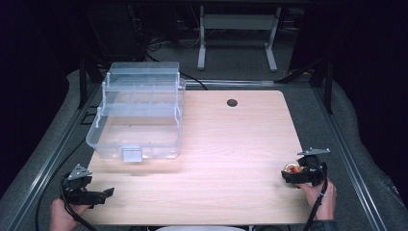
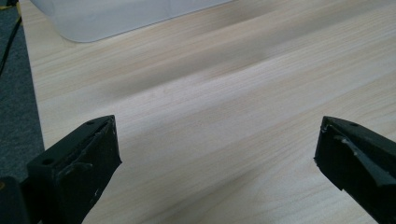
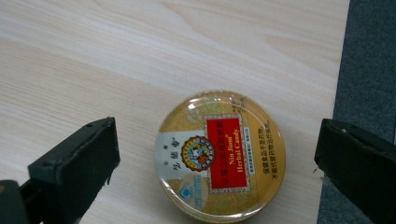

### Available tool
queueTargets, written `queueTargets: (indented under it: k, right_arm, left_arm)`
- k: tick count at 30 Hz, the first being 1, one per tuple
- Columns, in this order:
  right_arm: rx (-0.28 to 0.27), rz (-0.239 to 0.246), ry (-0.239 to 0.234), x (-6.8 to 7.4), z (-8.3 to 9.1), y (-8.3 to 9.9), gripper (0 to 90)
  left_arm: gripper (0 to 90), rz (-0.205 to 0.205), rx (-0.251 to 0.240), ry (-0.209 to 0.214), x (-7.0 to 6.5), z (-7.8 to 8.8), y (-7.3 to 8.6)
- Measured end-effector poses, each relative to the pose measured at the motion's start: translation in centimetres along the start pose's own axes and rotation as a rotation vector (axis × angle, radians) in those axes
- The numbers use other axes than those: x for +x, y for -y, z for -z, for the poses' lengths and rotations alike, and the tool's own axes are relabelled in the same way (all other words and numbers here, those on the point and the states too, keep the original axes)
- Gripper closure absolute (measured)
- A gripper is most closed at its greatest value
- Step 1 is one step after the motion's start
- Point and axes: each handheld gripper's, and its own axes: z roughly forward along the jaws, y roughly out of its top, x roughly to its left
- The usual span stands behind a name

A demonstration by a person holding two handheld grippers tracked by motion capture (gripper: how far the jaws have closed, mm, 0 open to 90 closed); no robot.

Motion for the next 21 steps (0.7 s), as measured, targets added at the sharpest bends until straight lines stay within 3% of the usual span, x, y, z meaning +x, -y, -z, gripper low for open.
queueTargets:
  k: [8, 9, 14, 21]
  right_arm:
    - [-0.041, 0.035, -0.041, 1.7, 0.9, -0.8, 0.0]
    - [-0.047, 0.046, -0.074, 2.0, 0.9, -0.9, 0.0]
    - [-0.052, 0.071, -0.065, 2.9, 1.0, -1.3, 0.0]
    - [-0.065, 0.102, -0.109, 4.0, 0.9, -1.7, 0.5]
  left_arm:
    - [0.1, 0.005, -0.012, -0.008, 0.6, 0.9, -1.4]
    - [0.1, 0.006, -0.013, -0.006, 0.8, 1.1, -1.7]
    - [0.1, 0.008, -0.016, -0.011, 1.6, 1.8, -3.4]
    - [0.1, 0.032, -0.02, 0.018, 3.1, 2.0, -6.2]
